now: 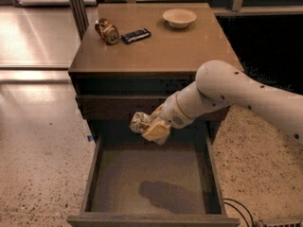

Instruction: Pick 7up can from middle drawer and place on counter

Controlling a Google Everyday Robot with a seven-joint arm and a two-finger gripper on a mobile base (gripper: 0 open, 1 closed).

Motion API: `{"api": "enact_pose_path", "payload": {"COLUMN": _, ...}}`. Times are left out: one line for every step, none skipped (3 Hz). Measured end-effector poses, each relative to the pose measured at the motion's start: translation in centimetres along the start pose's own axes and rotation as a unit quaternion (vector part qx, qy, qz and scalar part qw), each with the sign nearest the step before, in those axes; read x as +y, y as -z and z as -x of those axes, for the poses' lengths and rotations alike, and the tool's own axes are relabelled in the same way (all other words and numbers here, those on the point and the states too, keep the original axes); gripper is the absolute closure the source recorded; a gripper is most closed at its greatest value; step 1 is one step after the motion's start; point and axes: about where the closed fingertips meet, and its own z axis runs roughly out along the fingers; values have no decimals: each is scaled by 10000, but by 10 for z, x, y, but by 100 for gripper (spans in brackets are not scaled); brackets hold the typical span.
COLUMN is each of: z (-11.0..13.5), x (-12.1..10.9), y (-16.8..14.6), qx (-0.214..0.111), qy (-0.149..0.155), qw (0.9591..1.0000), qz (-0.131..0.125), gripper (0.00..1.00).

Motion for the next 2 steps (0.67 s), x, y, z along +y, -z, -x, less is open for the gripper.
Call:
{"api": "enact_pose_path", "payload": {"z": 39, "x": 0, "y": 33, "qx": -53, "qy": 272, "qw": 9993, "qz": -252, "gripper": 100}}
{"api": "enact_pose_path", "payload": {"z": 91, "x": 3, "y": 70, "qx": -176, "qy": 655, "qw": 9968, "qz": -428, "gripper": 100}}
